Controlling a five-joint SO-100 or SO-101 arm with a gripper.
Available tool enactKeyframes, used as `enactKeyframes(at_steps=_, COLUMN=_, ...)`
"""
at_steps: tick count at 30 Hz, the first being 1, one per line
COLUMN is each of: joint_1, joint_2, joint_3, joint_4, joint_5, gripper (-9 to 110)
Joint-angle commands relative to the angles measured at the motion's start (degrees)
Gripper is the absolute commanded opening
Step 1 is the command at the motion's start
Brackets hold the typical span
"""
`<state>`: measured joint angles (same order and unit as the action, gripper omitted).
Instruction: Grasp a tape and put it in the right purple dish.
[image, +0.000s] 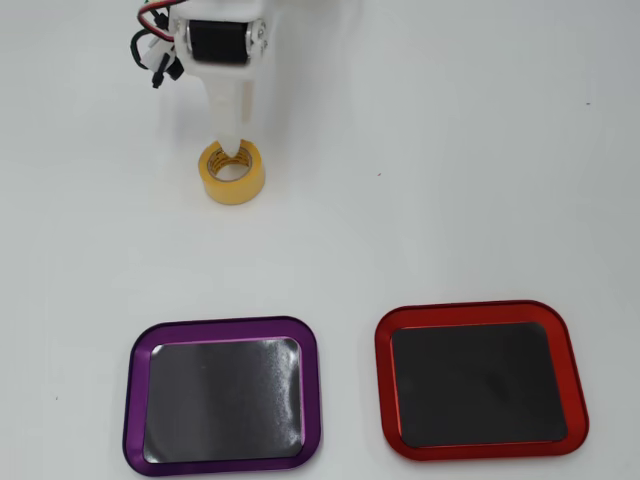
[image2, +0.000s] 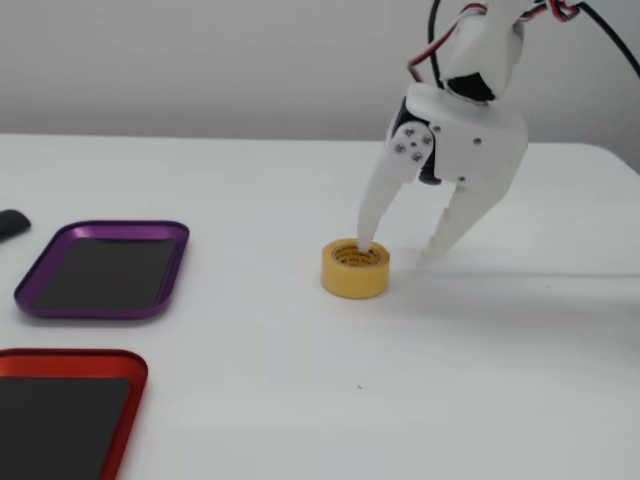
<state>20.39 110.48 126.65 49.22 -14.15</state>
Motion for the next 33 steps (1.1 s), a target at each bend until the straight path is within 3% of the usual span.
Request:
enactKeyframes(at_steps=1, joint_1=0.2, joint_2=0.2, joint_3=0.7, joint_4=-1.9, joint_5=-0.4, gripper=16)
enactKeyframes(at_steps=21, joint_1=0.0, joint_2=-10.2, joint_3=3.0, joint_4=-5.8, joint_5=-0.4, gripper=15)
enactKeyframes(at_steps=26, joint_1=-0.3, joint_2=-10.1, joint_3=3.0, joint_4=-5.7, joint_5=-0.2, gripper=0)
enactKeyframes(at_steps=33, joint_1=-1.4, joint_2=0.3, joint_3=-1.1, joint_4=0.8, joint_5=0.4, gripper=-1)
